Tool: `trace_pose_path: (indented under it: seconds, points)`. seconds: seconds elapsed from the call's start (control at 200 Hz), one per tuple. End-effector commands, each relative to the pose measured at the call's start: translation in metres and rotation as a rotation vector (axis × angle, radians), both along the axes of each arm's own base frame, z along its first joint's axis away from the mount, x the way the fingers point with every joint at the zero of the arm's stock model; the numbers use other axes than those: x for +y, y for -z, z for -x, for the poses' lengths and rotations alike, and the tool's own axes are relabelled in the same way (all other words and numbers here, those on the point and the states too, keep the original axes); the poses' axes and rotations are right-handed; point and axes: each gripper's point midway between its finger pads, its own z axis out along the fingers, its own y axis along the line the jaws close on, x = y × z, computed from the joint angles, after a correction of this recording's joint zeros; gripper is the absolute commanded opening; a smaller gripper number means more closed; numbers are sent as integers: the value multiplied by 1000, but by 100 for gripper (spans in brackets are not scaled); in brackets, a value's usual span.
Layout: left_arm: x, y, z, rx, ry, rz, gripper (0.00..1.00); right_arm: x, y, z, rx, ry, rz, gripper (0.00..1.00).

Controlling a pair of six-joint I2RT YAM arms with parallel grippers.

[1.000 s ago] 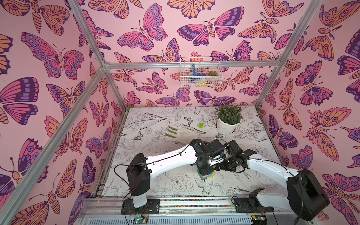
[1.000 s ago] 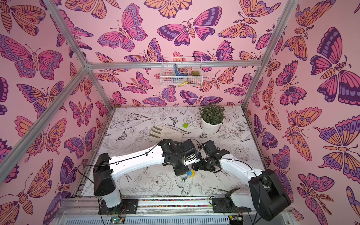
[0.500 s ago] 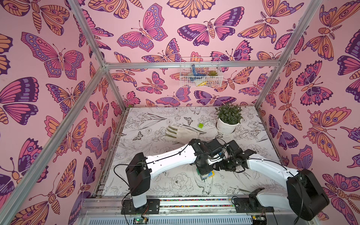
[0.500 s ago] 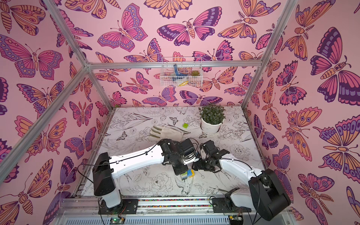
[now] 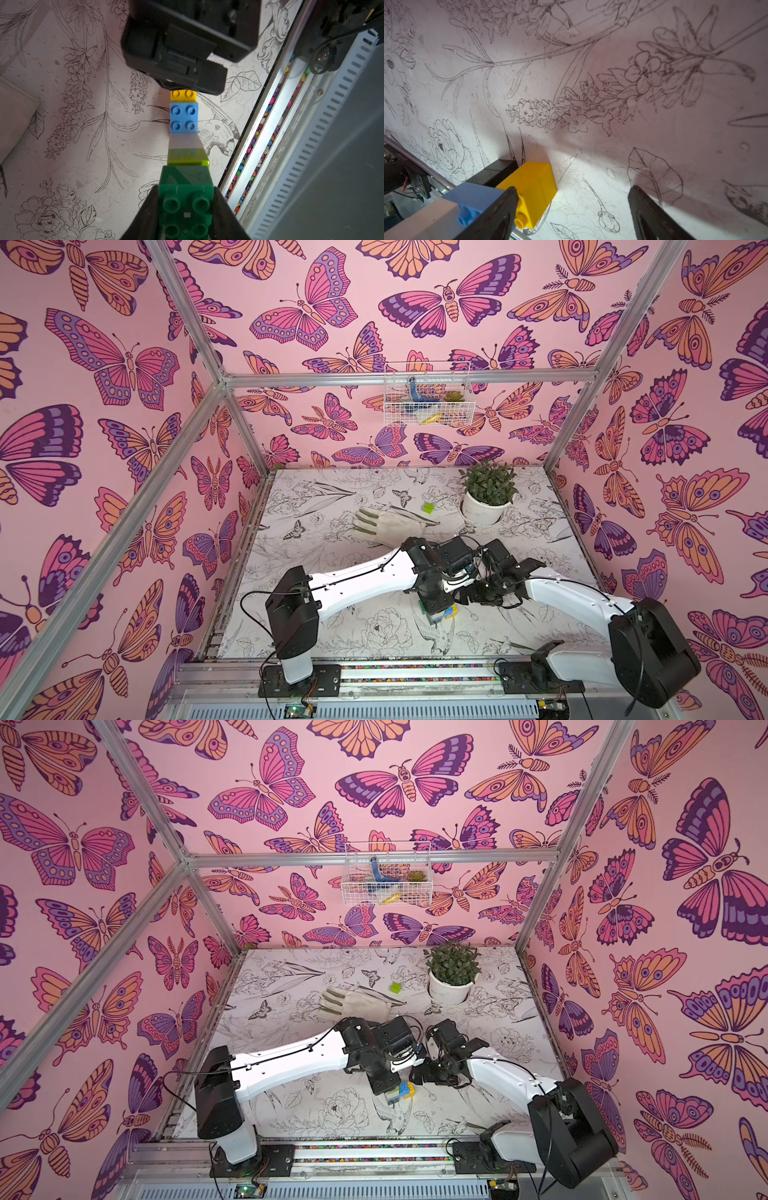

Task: Assemble a giraffe with lego
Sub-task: Assemble the lego brick with the lego brick.

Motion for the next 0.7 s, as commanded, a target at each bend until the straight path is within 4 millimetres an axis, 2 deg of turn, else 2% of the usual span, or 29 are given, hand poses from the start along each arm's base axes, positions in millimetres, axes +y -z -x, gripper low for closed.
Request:
trace_pose_path:
  seconds: [0.0, 0.3, 0.696]
  points:
    - [15, 9, 7, 31, 15, -50, 3, 0, 0, -1, -7, -8, 12, 87]
    - [15, 17, 10, 54, 5, -69, 3, -1, 0, 0, -7, -3, 16, 87]
    - [23, 31, 12, 101, -120, -155, 5, -2, -2, -4, -25, 6, 22, 87]
